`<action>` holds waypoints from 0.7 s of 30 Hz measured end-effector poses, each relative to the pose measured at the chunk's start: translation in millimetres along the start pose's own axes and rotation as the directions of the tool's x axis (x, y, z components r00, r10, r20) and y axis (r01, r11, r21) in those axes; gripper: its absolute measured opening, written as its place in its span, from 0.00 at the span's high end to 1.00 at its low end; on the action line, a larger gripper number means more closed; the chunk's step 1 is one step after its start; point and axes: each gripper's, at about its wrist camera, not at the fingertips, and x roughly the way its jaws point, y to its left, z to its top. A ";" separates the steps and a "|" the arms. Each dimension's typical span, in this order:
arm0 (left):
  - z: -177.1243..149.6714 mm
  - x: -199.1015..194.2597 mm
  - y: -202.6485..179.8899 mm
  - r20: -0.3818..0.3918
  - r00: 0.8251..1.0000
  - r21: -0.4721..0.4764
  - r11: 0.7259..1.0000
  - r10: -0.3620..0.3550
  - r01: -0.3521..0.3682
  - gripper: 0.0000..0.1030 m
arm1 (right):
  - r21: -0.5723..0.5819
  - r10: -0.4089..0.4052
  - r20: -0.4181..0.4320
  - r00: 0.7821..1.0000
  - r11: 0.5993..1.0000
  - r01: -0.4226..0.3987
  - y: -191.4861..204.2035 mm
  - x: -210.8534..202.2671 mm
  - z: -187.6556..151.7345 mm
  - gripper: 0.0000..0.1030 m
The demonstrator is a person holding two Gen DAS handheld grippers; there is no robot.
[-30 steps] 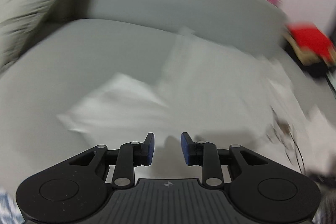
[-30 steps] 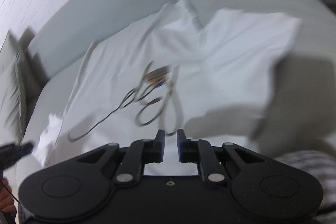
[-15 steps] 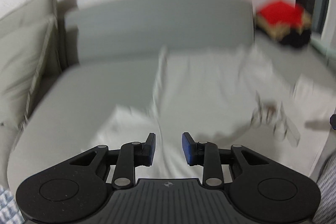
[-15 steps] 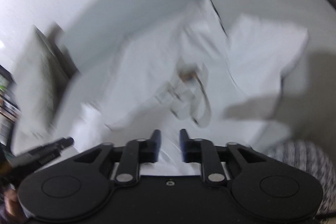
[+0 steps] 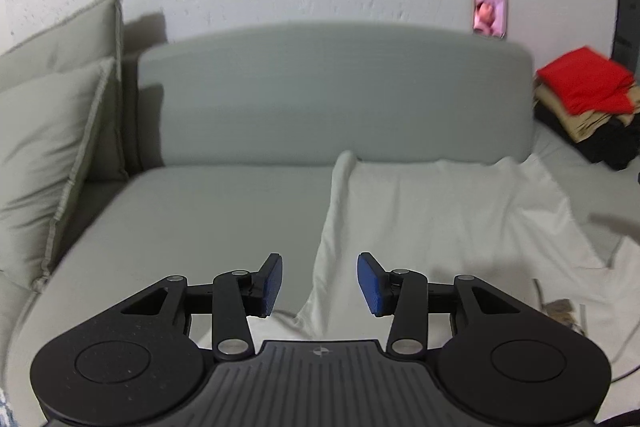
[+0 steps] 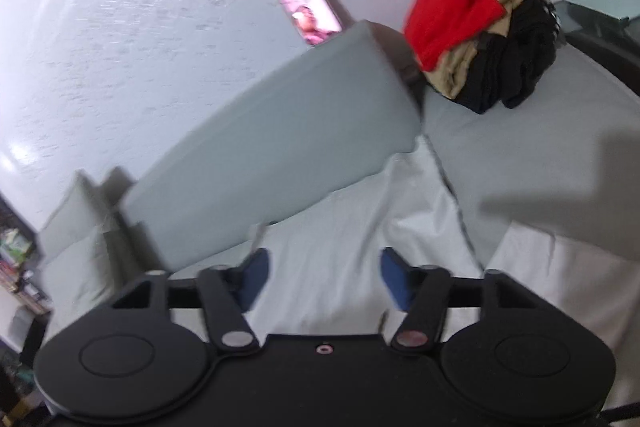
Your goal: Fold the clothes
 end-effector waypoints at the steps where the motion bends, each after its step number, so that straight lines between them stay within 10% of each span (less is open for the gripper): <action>1: -0.1 15.9 -2.6 -0.016 1.000 -0.013 1.000 -0.010 0.009 0.60 | 0.010 -0.029 -0.002 1.000 1.000 0.029 -6.7 17.9 4.1 0.56; 12: 20.6 170.6 -37.2 -0.044 0.997 -0.045 0.998 -0.056 0.054 0.59 | 0.001 -0.307 0.001 0.952 0.952 0.307 -59.5 191.3 82.1 0.66; 21: 13.8 194.6 -32.5 -0.074 0.990 -0.069 0.991 -0.117 0.112 0.59 | -0.249 -0.353 0.018 0.935 0.905 0.346 -64.0 286.0 93.1 0.71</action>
